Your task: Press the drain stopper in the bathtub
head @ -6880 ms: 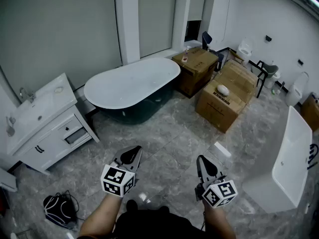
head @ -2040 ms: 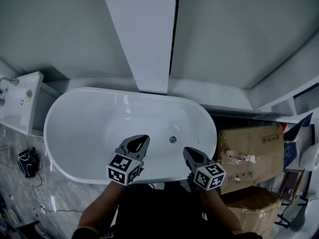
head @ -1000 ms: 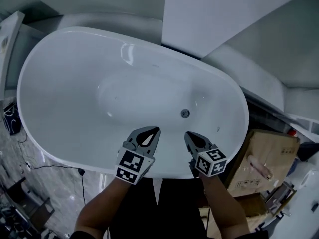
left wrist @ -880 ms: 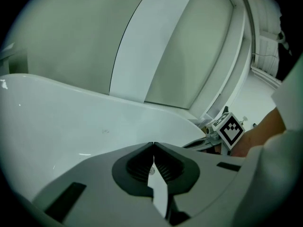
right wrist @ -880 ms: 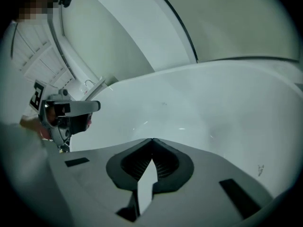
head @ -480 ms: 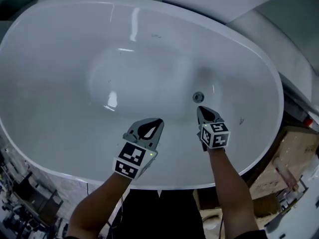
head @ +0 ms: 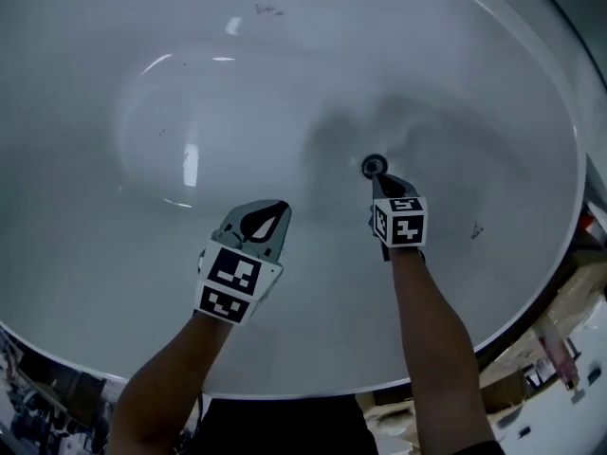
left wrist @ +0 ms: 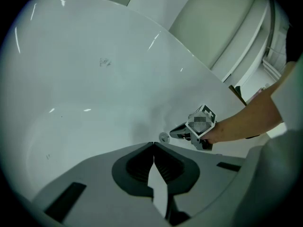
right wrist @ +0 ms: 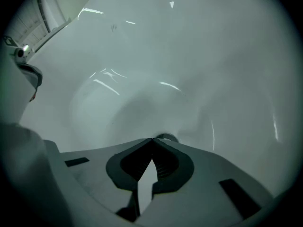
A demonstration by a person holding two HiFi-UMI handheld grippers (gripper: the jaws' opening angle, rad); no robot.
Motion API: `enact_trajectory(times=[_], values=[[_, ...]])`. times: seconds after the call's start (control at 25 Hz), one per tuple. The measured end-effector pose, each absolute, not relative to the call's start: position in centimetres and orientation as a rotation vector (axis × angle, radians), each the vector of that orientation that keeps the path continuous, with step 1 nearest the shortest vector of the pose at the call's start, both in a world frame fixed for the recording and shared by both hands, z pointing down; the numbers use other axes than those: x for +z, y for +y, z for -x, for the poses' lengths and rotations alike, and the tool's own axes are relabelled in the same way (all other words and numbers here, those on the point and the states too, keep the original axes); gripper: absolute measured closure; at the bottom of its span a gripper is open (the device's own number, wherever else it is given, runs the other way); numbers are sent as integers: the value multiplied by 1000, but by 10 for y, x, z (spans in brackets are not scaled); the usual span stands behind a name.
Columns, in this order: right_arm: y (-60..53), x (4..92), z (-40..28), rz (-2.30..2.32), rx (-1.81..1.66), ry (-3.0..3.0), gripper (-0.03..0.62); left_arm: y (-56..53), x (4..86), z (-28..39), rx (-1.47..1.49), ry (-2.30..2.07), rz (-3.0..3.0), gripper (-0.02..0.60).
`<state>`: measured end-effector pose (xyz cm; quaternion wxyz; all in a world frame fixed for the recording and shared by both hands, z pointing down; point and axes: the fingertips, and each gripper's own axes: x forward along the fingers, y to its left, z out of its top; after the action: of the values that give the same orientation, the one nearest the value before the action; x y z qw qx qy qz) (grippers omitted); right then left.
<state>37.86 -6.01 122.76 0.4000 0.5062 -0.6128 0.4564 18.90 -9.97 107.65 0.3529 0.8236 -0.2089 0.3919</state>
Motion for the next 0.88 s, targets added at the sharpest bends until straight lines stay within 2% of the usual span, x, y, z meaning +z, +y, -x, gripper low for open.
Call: enact_trajectory(times=[0.32,0.88], values=[[-51,1288,-396,-1184,1056,-1423,580,-101,1148,-172,1044,-664,-1987,565],[-53,1306,-390,-1015,870,-1346,574,-85,1157,-191,1045,-578,-1999,565]])
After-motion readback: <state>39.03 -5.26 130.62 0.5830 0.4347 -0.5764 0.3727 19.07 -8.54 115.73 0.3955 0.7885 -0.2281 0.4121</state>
